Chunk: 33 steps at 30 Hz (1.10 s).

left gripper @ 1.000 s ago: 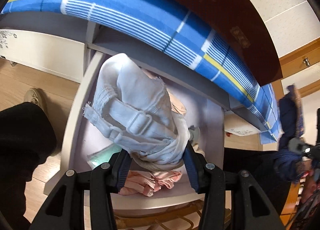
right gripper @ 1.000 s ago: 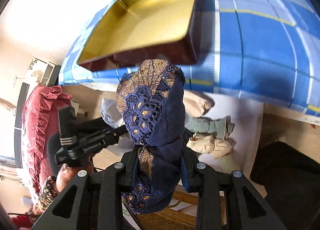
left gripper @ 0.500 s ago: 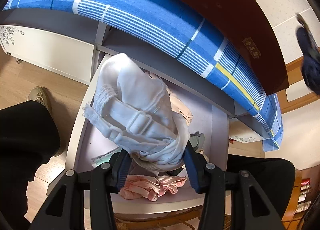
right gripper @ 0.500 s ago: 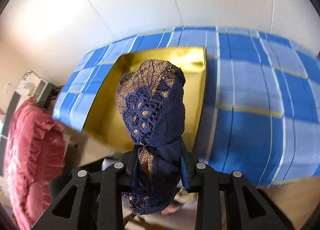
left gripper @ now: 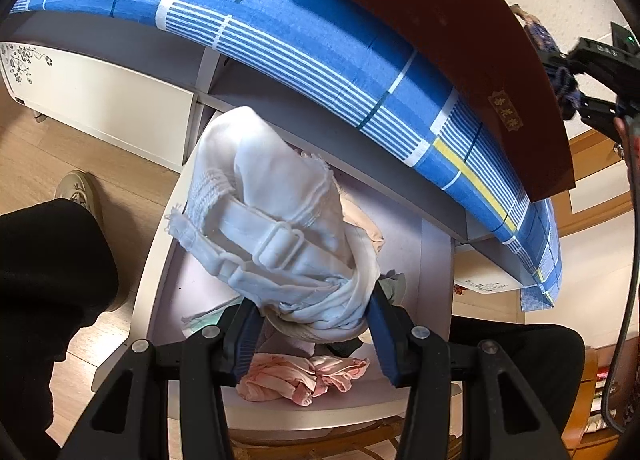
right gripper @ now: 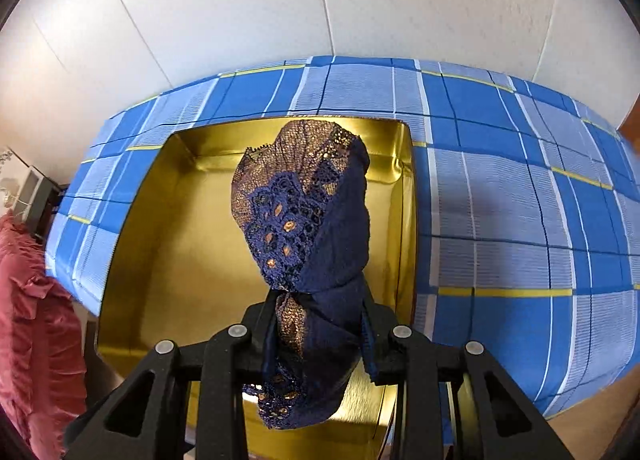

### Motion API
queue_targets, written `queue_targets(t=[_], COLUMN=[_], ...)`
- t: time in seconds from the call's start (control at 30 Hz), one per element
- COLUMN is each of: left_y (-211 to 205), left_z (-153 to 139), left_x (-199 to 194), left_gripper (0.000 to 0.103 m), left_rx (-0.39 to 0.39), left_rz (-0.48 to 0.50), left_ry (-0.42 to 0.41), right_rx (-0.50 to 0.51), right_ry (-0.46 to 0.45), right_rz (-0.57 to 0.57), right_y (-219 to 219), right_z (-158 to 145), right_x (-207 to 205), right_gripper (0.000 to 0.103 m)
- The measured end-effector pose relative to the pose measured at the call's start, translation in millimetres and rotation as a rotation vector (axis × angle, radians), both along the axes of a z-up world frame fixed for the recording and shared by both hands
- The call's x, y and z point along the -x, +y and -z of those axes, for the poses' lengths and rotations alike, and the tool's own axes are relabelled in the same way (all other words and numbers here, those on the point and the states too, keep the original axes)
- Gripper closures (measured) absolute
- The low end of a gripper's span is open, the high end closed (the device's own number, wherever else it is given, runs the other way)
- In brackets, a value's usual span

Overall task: Organize soft objects
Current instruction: 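Carry the navy bra into the gold tray and open the right tool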

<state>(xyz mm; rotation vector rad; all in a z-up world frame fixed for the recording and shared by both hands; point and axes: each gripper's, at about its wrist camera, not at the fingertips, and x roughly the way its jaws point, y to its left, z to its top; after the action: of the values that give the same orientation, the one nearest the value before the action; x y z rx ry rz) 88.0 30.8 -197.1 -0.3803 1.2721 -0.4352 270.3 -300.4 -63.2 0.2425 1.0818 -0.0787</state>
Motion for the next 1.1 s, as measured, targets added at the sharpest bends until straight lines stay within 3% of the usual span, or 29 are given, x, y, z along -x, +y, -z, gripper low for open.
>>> queue_targets(t=[0.4,0.83,0.93,1.1], left_y=[-1,-3,-3,-3], left_z=[1,3,3,2], left_x=[-1,-2,-2,-2], left_gripper=[0.054,0.054,0.054,0.054], left_rx=[-0.004,-0.009,-0.011,-0.014], left_rz=[-0.005,-0.001,-0.002,-0.008], left_ry=[0.003,0.005,0.006,0.002], right_rx=[0.075,0.148,0.171,0.084], right_ry=[-0.011,0.038,0.039,-0.030], right_rz=[0.040,0.117,0.146,0.131], right_y=[-8,-24,-28,-28], right_z=[8,37,42,33], right_x=[-26,-65,-71,-63], right_gripper=[0.070,0.069,0.065,0.039])
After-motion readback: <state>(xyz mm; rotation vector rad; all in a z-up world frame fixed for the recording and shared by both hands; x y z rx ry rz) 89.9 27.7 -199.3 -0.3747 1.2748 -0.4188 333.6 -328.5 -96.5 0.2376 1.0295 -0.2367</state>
